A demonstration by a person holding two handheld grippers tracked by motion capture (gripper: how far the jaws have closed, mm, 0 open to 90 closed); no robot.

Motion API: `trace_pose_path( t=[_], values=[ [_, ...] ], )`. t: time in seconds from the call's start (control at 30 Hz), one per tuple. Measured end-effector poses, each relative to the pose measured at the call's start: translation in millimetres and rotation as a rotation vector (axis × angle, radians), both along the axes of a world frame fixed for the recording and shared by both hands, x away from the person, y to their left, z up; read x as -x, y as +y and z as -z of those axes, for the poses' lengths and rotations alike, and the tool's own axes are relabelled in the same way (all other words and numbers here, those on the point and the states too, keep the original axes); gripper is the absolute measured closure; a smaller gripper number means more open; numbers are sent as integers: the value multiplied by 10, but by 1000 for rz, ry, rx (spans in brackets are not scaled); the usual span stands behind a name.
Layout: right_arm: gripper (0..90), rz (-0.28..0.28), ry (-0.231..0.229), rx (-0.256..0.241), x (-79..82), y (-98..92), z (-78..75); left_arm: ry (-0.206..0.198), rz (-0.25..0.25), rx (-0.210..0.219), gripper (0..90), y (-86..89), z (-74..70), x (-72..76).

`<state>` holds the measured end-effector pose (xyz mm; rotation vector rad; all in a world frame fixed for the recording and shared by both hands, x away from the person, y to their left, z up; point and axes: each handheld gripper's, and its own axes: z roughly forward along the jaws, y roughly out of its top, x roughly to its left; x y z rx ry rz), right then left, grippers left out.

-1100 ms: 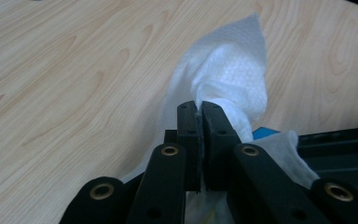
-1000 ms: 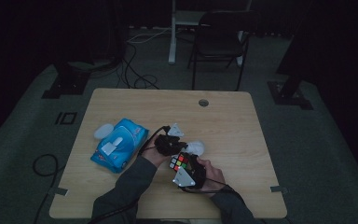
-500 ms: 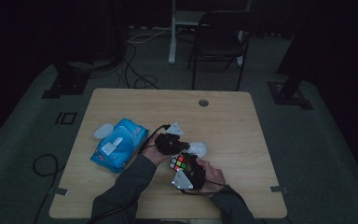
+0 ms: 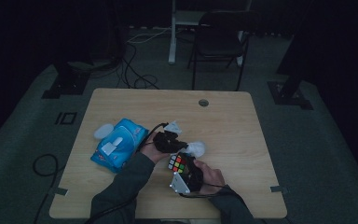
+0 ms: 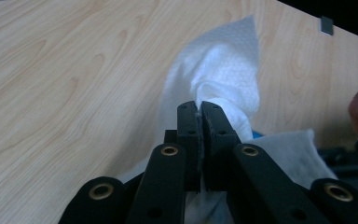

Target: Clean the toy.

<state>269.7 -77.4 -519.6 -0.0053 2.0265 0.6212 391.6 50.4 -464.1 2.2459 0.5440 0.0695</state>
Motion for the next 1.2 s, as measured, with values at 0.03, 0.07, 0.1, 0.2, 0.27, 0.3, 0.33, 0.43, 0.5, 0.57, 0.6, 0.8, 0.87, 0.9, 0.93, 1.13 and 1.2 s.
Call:
trace_pose_path(
  t=[0.03,0.07,0.1,0.2,0.27,0.3,0.33,0.43,0.5,0.57,0.6,0.8,0.87,0.9,0.93,1.13,1.2],
  values=[
    [338,0,-6,2,5,7,7,2,9,-1,880,-19,-5,5],
    [338,-1,-9,6,8,9,13,4,21,-6,880,-34,-8,9],
    [338,-2,-13,14,11,8,16,5,27,-13,880,-45,-10,11],
    [338,1,-18,25,11,-3,25,8,37,-16,881,-58,-10,10],
    [338,1,-19,25,12,-5,26,9,40,-20,881,-59,-13,8],
    [338,1,-18,26,12,-4,25,10,42,-21,881,-58,-13,8],
    [338,-1,-19,26,13,-2,24,8,42,-24,881,-55,-13,7],
    [338,-8,-22,27,19,0,19,2,26,-35,881,-18,-7,-6],
    [338,-7,-21,19,22,-1,15,-1,8,-38,881,28,-3,-19],
    [338,-8,-21,20,18,-10,10,-2,-11,-38,881,77,-8,-30],
    [338,-4,-23,21,18,-13,9,-5,-21,-39,880,101,-11,-35],
    [338,7,-18,20,-6,-38,3,-16,-52,-38,880,196,-21,-43],
    [338,11,-15,16,-16,-42,1,-22,-49,-39,880,186,-32,-22],
    [338,11,-16,16,-19,-43,1,-25,-45,-39,880,177,-38,-13],
    [338,10,-16,19,-23,-45,1,-24,-42,-36,880,162,-42,0],
    [338,5,-17,18,-6,-30,8,-24,4,-45,880,51,-50,30],
    [338,-1,-18,19,6,-20,6,-19,13,-42,880,6,-45,39]
  ],
)
